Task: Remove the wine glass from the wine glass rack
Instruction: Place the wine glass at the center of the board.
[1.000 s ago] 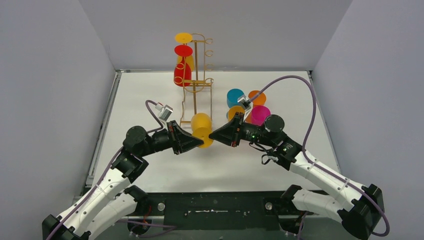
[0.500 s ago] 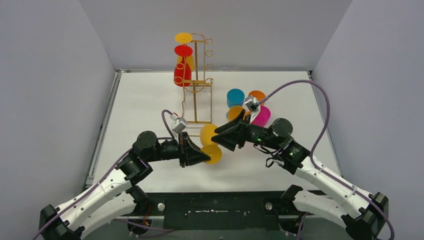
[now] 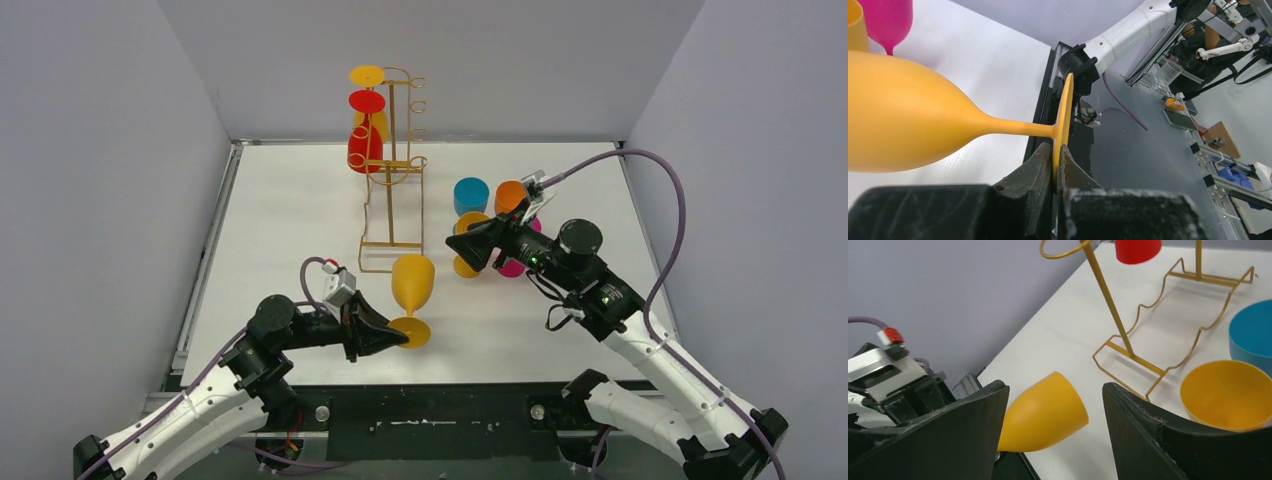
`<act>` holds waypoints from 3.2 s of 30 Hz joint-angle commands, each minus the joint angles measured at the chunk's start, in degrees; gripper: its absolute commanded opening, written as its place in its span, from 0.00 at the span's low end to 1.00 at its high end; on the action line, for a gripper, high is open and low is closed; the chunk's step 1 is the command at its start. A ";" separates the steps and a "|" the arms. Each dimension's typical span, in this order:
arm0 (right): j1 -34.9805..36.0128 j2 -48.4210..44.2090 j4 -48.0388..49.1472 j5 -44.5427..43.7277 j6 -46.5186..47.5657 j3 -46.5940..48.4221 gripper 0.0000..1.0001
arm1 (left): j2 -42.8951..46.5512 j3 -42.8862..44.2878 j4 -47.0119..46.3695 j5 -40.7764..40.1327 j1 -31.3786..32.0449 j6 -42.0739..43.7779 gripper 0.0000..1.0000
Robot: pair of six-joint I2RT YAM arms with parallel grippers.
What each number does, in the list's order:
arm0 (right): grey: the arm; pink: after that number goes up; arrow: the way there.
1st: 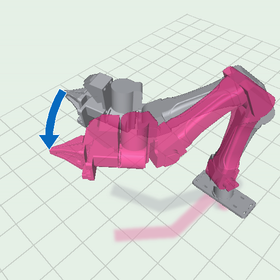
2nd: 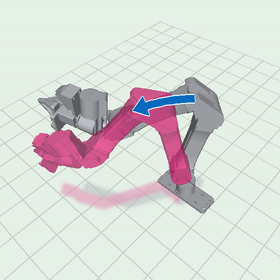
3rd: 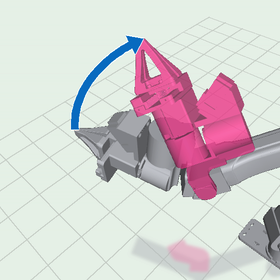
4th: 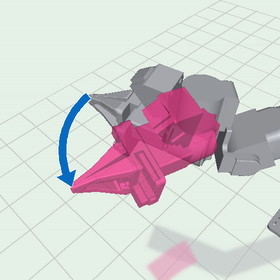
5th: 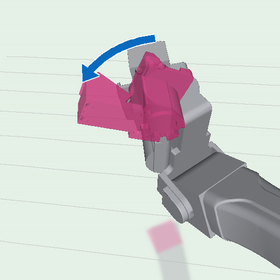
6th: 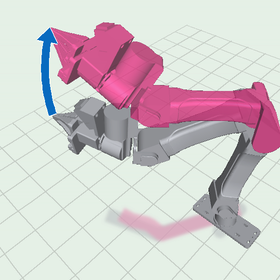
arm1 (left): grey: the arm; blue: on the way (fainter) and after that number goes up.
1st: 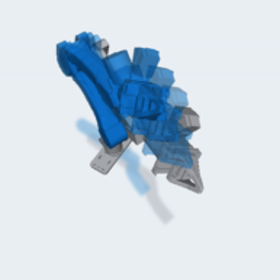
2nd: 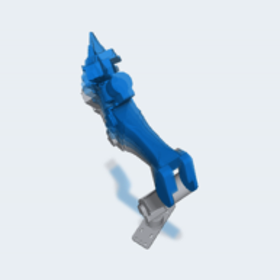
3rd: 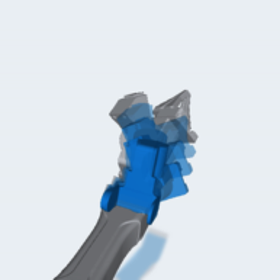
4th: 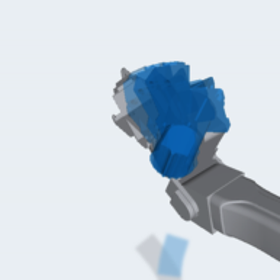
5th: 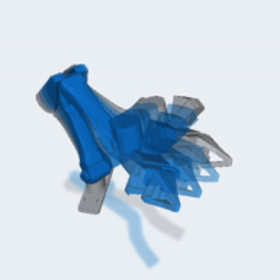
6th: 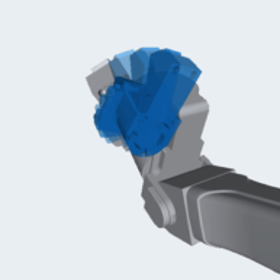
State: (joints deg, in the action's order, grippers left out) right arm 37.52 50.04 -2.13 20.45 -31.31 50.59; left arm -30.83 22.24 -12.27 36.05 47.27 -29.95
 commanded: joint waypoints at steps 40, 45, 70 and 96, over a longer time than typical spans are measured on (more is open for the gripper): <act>-8.51 20.58 21.84 57.78 -26.97 2.21 0.33 | -5.07 -1.11 -15.34 34.58 -13.11 22.64 0.00; -8.30 21.18 26.16 58.58 -30.63 1.75 0.31 | -4.51 -0.91 -14.65 34.32 -13.60 22.79 0.00; -6.86 21.74 28.50 60.32 -31.79 1.49 0.19 | -3.51 -0.16 -13.64 35.02 -14.04 22.51 0.00; -6.43 16.86 9.71 45.66 -12.45 0.67 0.00 | 6.34 2.17 8.31 7.77 -14.05 32.89 0.65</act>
State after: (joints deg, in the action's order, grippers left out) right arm 30.44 70.19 18.00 73.87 -56.86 48.86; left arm -26.65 20.97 -10.13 56.77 33.54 -1.96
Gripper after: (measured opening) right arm 0.051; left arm 0.639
